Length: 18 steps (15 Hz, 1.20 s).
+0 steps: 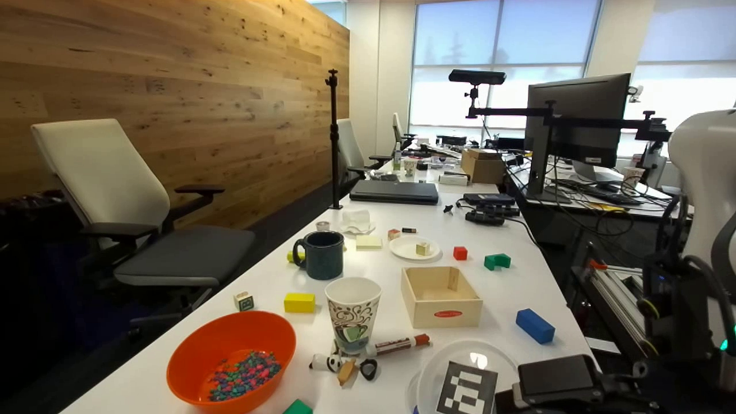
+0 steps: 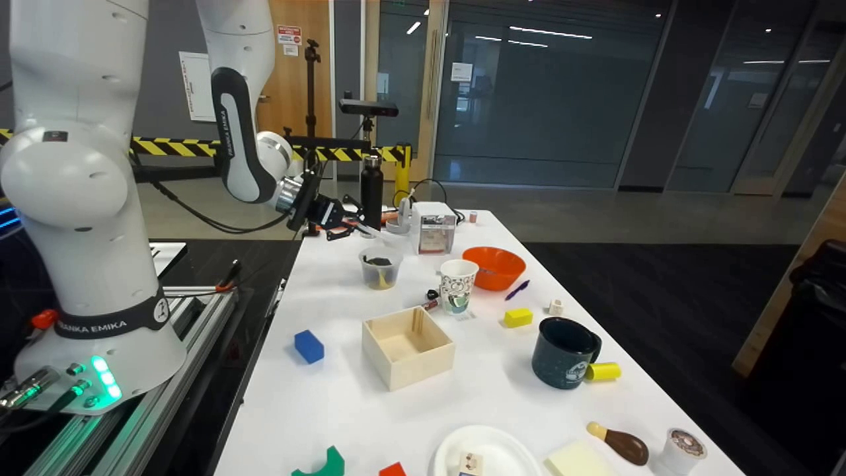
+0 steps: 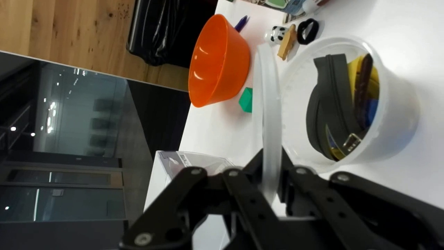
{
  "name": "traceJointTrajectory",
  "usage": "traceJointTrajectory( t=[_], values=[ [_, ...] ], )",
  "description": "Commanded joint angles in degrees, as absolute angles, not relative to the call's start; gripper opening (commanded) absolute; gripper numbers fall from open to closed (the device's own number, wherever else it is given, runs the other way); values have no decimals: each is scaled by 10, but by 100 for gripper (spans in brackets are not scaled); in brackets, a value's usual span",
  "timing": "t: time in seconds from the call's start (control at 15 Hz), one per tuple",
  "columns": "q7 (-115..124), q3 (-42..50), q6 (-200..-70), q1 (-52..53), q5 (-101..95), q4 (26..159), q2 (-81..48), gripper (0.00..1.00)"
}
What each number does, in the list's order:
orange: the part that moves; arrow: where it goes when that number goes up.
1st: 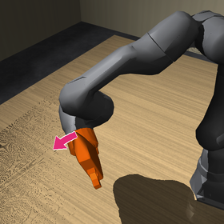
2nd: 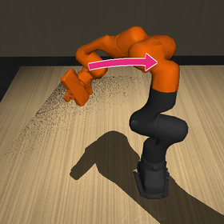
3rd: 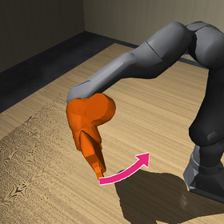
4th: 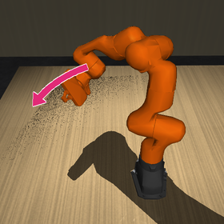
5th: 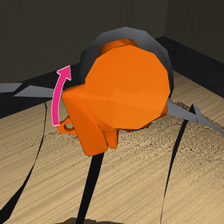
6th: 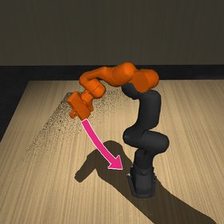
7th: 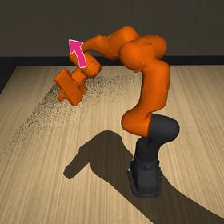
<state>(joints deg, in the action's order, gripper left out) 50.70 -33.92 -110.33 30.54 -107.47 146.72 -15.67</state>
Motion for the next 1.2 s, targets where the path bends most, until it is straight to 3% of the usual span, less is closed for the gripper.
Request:
traceJointTrajectory(
  t=[0.0, 1.13],
  values=[
    [492, -347, -1090, 309, -1064, 1428, -206, 2],
    [458, -347, -1008, 315, -965, 1396, -242, 2]
  ],
)
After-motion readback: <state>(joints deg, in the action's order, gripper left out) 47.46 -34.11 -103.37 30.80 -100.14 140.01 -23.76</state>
